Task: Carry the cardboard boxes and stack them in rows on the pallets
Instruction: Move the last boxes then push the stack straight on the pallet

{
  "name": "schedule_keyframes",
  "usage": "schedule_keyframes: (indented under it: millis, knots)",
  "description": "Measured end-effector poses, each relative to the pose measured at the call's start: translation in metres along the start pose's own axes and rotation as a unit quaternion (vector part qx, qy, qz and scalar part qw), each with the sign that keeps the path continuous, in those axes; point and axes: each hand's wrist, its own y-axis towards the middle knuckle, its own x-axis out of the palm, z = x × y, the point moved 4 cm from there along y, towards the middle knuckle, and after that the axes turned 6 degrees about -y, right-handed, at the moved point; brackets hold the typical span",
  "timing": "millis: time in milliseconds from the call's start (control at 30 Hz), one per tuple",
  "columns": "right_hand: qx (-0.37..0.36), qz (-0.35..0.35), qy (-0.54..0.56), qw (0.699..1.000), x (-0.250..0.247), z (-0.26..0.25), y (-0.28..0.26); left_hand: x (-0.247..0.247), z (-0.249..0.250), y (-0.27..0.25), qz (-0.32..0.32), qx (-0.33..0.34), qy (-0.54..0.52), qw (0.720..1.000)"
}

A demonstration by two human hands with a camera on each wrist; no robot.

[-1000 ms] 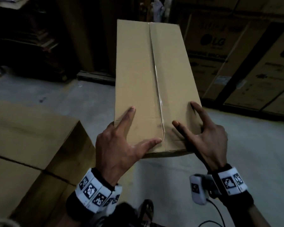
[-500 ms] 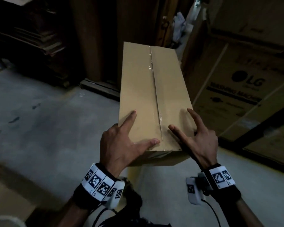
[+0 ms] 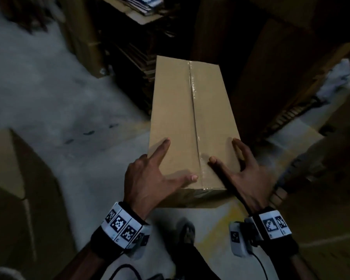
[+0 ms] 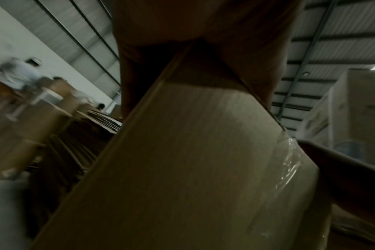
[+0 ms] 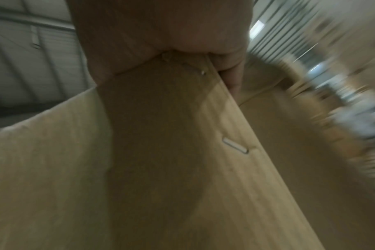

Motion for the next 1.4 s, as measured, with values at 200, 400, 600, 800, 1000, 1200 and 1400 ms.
schedule_keyframes:
  millis: [200,400,600,800,1000,1200,1400]
  knots:
    - [-0.089,-0.064,0.000,0.994,0.063,-0.060,0.149,-0.012,-0.037,0.119,0.061,-0.079,0.005,0.995]
    - [-0.152,-0.118,0.006,0.981,0.125,-0.160,0.304,-0.050,-0.065,0.246,0.123,-0.180,0.034,0.975]
    - [-0.248,-0.198,0.012,0.948,0.195,-0.271,0.406,-0.099,-0.104,0.332,0.213,-0.255,0.018,0.943]
    - [-0.312,-0.222,0.012,0.924,0.258,-0.364,0.484,-0.128,-0.153,0.412,0.255,-0.331,0.022,0.908]
    - [-0.374,-0.223,-0.008,0.900,0.339,-0.466,0.560,-0.158,-0.223,0.503,0.296,-0.373,0.013,0.879]
    - [-0.425,-0.272,-0.010,0.863,0.420,-0.590,0.613,-0.218,-0.299,0.592,0.327,-0.415,0.018,0.849]
    - [-0.463,-0.284,-0.015,0.839,0.488,-0.697,0.658,-0.276,-0.362,0.663,0.363,-0.435,0.015,0.824]
